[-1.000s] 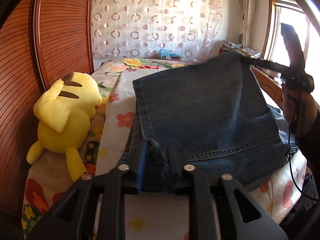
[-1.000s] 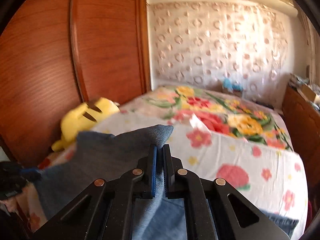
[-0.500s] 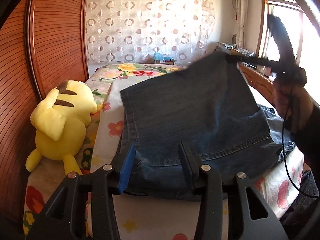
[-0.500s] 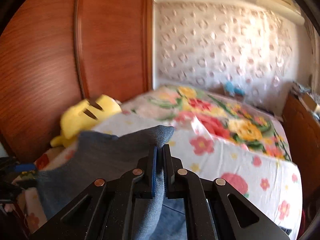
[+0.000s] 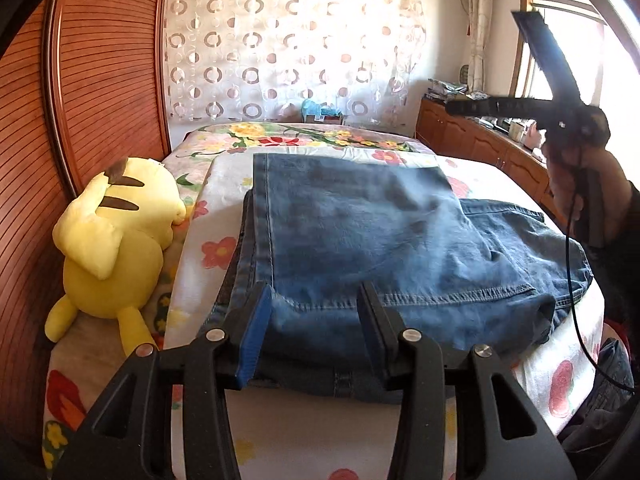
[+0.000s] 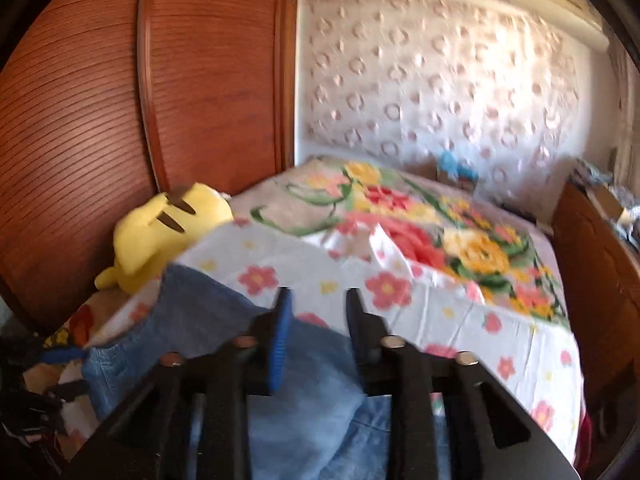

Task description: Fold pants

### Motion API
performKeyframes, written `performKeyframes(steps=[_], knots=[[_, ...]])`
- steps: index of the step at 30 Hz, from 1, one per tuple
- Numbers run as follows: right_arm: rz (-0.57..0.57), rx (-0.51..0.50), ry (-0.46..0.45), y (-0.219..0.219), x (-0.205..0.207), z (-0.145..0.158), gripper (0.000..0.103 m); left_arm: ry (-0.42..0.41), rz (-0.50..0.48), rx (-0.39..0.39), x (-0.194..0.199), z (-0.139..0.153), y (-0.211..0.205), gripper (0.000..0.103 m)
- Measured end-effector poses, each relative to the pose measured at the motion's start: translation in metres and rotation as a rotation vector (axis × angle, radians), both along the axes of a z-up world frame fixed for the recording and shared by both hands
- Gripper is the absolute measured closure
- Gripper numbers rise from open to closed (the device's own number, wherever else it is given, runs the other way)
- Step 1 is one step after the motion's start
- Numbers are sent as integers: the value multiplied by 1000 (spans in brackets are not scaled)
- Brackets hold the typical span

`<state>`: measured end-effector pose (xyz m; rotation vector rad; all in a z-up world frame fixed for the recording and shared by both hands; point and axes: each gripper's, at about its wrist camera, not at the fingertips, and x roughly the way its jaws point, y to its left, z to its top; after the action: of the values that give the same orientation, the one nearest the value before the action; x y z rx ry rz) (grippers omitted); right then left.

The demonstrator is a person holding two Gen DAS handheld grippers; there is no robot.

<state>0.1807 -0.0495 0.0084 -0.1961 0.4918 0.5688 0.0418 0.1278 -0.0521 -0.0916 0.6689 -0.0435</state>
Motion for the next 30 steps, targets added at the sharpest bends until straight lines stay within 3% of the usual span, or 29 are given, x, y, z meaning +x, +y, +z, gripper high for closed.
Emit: performKeyframes(steps=[6, 7, 9, 11, 17, 30], knots=[[-19, 8, 47, -33, -4, -15, 72, -1, -42, 16, 4, 4, -19, 57], [-25, 10, 53, -44, -10, -16, 72, -1, -52, 20, 5, 6, -23, 54], [-45, 15, 67, -65, -17, -22, 72, -8, -63, 19, 6, 8, -30, 34], [-64, 22, 77, -80, -29, -27, 71, -14, -79, 15, 10, 10, -37, 28], [-159, 17, 96, -143, -66, -47, 57, -20, -131, 18, 20, 14, -65, 28], [-318, 55, 153, -229, -123, -69, 56, 5, -217, 34, 37, 13, -121, 28]])
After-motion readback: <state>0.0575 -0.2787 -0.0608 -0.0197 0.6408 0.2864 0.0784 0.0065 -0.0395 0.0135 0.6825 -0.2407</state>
